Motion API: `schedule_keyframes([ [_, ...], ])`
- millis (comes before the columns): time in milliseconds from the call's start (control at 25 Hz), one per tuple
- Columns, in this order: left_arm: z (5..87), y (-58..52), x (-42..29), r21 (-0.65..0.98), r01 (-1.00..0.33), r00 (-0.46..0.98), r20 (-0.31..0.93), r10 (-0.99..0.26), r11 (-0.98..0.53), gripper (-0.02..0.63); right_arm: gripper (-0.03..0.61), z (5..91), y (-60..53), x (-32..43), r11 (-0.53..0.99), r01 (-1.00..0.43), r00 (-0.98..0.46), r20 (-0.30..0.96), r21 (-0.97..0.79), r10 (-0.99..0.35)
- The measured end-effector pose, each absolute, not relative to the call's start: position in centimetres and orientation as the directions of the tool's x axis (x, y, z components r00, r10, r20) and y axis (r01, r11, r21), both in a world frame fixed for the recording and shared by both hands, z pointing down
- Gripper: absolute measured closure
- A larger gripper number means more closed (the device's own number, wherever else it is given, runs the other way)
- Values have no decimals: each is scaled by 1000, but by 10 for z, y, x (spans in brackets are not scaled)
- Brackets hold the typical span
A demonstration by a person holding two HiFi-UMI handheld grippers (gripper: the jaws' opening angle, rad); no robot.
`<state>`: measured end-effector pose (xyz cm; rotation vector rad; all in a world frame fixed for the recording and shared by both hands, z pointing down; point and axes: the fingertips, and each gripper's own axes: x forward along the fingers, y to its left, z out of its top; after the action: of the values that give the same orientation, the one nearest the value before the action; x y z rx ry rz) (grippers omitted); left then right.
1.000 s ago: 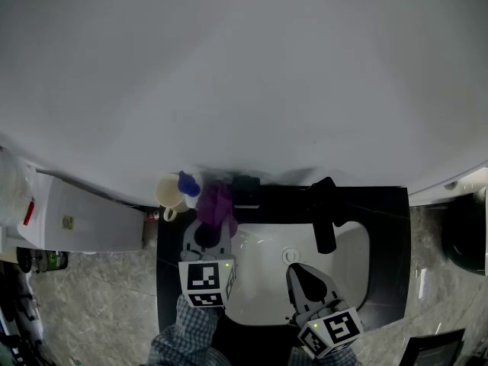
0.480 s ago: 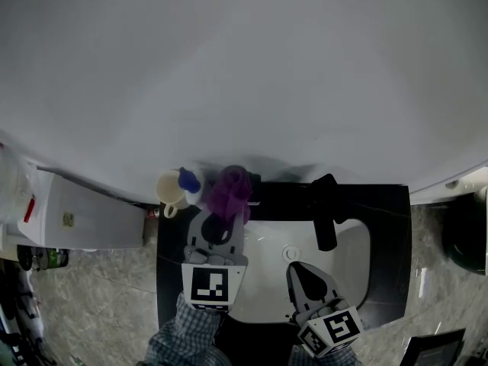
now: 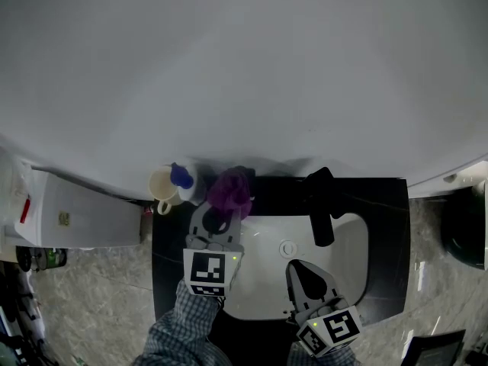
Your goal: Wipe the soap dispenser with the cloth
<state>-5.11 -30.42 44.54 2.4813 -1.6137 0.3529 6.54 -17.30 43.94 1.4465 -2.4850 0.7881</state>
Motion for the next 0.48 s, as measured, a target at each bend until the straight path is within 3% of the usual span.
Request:
schedule_keyframes([
  [480,487,-297,-40,39,-900,416,369,-831,-433,552,554,444,-166,70,370,-853,-505,401,-369,-765],
])
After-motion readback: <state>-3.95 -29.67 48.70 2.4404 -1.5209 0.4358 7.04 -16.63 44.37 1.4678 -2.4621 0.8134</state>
